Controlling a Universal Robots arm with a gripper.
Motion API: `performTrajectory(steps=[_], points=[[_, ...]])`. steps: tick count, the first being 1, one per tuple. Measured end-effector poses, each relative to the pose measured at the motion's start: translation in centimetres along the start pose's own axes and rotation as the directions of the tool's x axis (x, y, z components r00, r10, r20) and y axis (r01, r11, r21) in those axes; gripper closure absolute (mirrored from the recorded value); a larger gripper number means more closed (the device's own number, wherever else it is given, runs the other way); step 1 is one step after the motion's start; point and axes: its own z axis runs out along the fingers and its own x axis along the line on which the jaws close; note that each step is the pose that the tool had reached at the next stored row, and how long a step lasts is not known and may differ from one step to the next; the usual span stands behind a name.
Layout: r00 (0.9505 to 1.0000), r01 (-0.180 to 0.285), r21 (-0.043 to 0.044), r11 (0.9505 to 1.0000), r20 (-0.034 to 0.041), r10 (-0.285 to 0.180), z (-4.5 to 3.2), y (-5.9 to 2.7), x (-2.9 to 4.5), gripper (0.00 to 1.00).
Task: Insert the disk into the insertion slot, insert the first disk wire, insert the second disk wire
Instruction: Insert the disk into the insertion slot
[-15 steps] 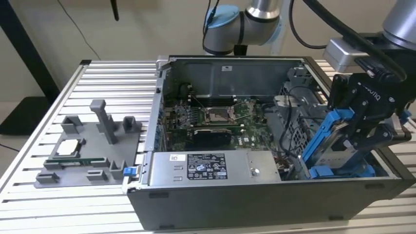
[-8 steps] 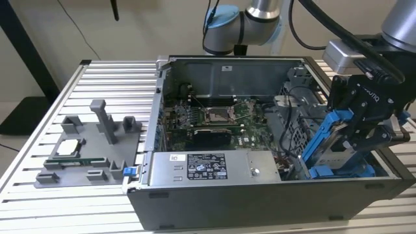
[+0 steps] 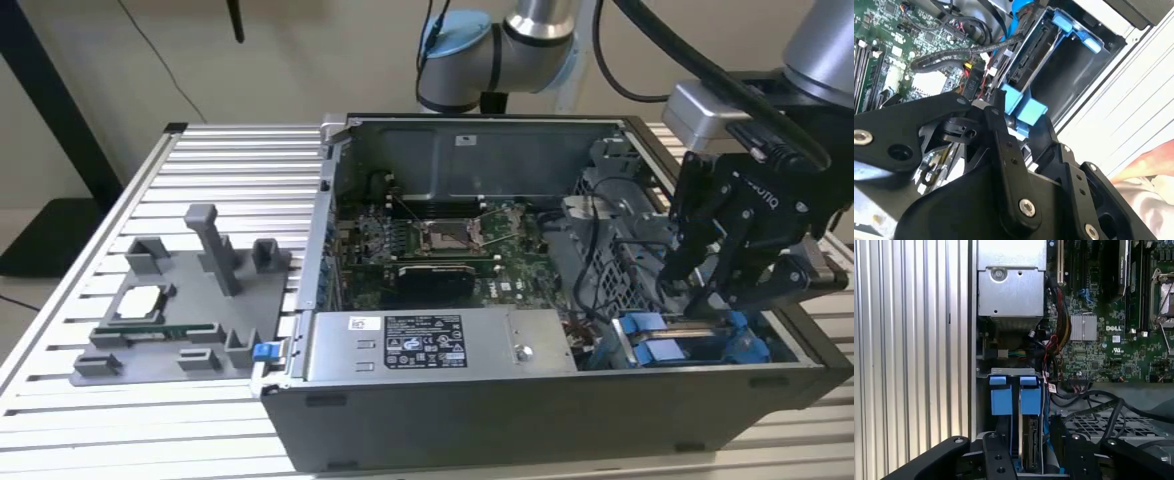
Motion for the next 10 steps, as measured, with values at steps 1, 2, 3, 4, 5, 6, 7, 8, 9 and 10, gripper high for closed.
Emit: performTrajectory(steps=[1, 2, 3, 4, 5, 6, 7, 8, 9, 10], points=[[1.0000, 0.000, 0.0000, 1.0000, -0.0001, 0.000, -0.18, 0.01, 0.00, 0.00], [1.0000, 0.000, 0.0000, 1.0000, -0.0001, 0.000, -0.37, 0.02, 0.00, 0.00], [1.0000, 0.000, 0.0000, 1.0000, -0.0001, 0.000, -0.62, 0.03, 0.00, 0.00], [1.0000, 0.000, 0.0000, 1.0000, -0.0001, 0.000, -0.95, 0.04, -0.01, 0.00], [1.0000, 0.000, 0.0000, 1.0000, -0.0001, 0.000, -1.32, 0.06, -0.01, 0.00], [1.0000, 0.000, 0.0000, 1.0000, -0.0001, 0.000, -1.59, 0.07, -0.01, 0.00], [1.0000, 0.000, 0.0000, 1.0000, 0.0000, 0.000, -1.76, 0.07, -0.02, 0.00], [1.0000, 0.000, 0.0000, 1.0000, 0.0017, 0.000, -1.79, 0.08, -0.02, 0.00], [1.0000, 0.000, 0.0005, 1.0000, 0.0070, 0.000, -1.79, 0.08, -0.05, 0.00], [0.9999, 0.001, 0.0016, 1.0000, 0.0166, -0.001, -1.80, 0.08, -0.08, 0.00]])
